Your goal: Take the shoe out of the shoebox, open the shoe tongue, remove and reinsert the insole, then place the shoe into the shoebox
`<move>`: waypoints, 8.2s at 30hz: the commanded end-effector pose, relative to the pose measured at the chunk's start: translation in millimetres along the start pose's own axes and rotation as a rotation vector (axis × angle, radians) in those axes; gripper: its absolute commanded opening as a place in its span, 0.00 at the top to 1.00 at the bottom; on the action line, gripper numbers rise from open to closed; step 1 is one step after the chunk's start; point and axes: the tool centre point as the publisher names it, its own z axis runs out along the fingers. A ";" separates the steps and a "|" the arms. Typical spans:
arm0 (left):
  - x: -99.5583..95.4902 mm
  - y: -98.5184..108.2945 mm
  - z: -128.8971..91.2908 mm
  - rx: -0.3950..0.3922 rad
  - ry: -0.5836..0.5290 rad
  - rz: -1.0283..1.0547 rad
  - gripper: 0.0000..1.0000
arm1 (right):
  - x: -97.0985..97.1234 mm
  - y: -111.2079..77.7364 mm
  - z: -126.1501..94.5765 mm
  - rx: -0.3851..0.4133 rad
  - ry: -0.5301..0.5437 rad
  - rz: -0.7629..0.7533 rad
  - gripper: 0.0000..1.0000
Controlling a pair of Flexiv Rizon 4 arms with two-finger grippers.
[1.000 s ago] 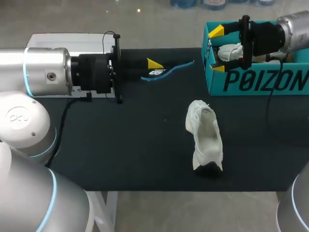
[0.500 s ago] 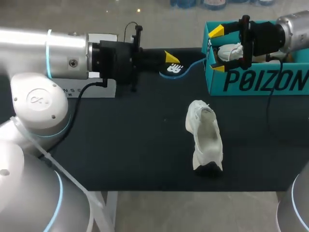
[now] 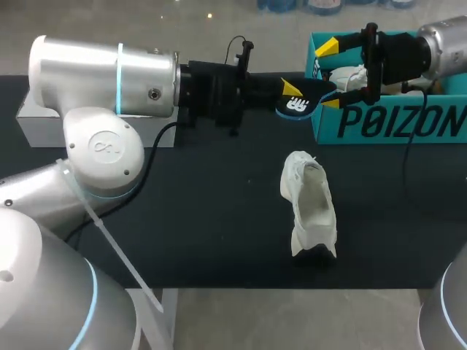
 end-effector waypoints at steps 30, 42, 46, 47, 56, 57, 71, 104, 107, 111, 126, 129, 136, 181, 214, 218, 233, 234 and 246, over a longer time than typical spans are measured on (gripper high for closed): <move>4.3 -2.7 6.6 -0.090 0.012 0.030 1.00 | -0.2 1.1 0.9 0.000 0.000 0.000 1.00; 12.1 -13.2 -1.4 -0.080 0.009 -0.038 0.00 | -0.2 1.1 0.9 0.000 0.000 0.000 1.00; 4.8 -13.3 -27.4 -0.064 0.039 -0.034 0.00 | -0.2 1.1 0.9 0.000 0.000 0.000 1.00; 1.3 -12.1 -35.5 -0.070 0.041 -0.033 0.00 | -0.2 1.1 0.9 0.000 0.000 0.000 1.00; -16.2 3.0 -83.4 -0.018 0.307 -0.049 0.00 | -0.2 1.1 0.9 0.000 0.000 0.000 1.00; -19.2 5.6 -86.8 -0.010 0.352 -0.053 0.00 | -0.2 1.1 0.9 0.000 0.000 0.000 1.00; -97.2 15.2 -109.1 -0.117 1.042 0.212 0.00 | -0.2 1.1 0.9 0.000 0.000 0.000 1.00; -112.7 28.6 -97.9 -0.323 1.311 0.465 0.00 | -0.2 1.1 0.9 0.000 0.000 0.000 1.00; -113.8 31.0 -90.0 -0.306 1.270 0.488 0.00 | -0.2 1.1 0.9 0.000 0.000 0.000 1.00; -113.7 41.1 -79.1 -0.281 1.221 0.490 0.00 | -0.2 1.1 0.9 0.000 0.000 0.000 1.00; -123.6 62.3 -55.9 -0.212 1.065 0.448 0.00 | -0.2 1.1 0.9 0.000 0.000 0.000 1.00; -122.0 64.5 -53.7 -0.208 1.067 0.441 0.00 | -0.2 1.1 0.9 0.000 0.000 0.000 1.00; -124.3 64.9 -52.6 -0.229 1.085 0.438 0.00 | -0.2 1.1 0.9 0.000 0.000 0.000 1.00; -106.9 57.3 -101.8 0.118 0.369 0.270 0.00 | -1.1 2.6 8.5 0.025 -0.011 0.024 1.00; -56.3 44.8 -103.6 0.261 -0.081 0.090 0.00 | -1.1 2.6 8.5 0.025 -0.011 0.024 1.00; -56.3 44.8 -103.6 0.261 -0.081 0.090 0.00 | -1.1 2.6 8.5 0.025 -0.011 0.024 1.00; -12.9 30.1 -125.9 0.260 -0.157 0.169 0.00 | -1.1 2.6 8.5 0.025 -0.011 0.024 1.00; -9.6 30.3 -122.9 0.251 -0.166 0.174 0.00 | -1.1 2.6 8.5 0.025 -0.011 0.024 1.00; 13.3 30.0 -35.1 0.207 -0.280 0.134 0.00 | -1.1 2.6 8.5 0.025 -0.011 0.024 1.00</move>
